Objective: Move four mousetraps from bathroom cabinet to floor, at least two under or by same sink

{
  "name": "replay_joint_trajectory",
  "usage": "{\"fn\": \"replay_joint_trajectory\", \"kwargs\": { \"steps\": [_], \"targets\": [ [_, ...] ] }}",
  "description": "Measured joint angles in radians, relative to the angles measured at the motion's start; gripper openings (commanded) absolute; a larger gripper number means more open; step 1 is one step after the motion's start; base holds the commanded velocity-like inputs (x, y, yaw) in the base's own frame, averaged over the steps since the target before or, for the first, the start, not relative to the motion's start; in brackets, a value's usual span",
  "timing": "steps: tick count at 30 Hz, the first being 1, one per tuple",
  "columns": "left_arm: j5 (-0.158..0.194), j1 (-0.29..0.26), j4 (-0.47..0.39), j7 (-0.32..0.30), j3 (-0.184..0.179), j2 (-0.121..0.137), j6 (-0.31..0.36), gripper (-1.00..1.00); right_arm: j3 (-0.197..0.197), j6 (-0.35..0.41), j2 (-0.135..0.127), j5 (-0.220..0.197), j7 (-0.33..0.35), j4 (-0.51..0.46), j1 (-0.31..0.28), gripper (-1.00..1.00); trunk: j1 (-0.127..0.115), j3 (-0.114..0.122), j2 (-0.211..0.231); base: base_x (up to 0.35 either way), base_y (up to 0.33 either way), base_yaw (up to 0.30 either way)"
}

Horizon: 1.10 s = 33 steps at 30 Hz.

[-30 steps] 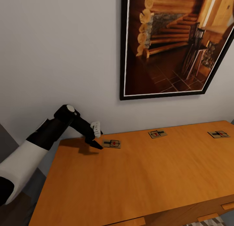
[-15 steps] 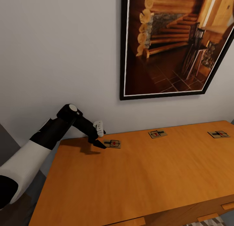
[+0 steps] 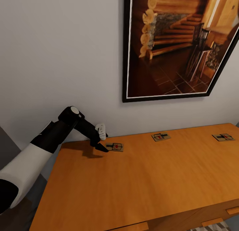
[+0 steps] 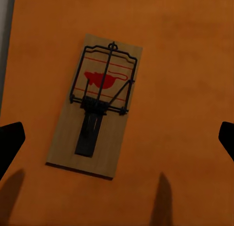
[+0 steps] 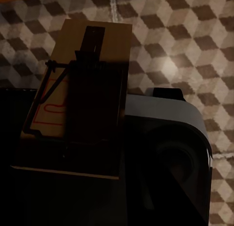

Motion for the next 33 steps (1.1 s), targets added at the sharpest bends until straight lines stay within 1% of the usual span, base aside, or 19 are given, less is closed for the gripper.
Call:
{"fn": "replay_joint_trajectory", "kwargs": {
  "steps": [7, 33],
  "targets": [
    [0.000, 0.000, -0.001, 0.000, 0.000, 0.000, 0.000, 1.00, 0.000, 0.000, 0.000, 0.000, 0.000, 0.000, 0.000, -1.00, 0.000, -0.005, 0.000, 0.000, 0.000, 0.000],
    [0.000, 0.000, -0.003, 0.000, 0.003, 0.006, 0.000, 1.00, 0.000, 0.000, 0.001, 0.000, 0.000, 0.000, 0.000, -1.00, 0.000, -0.045, 0.000, 0.000, 0.000, 0.000]
  ]
}}
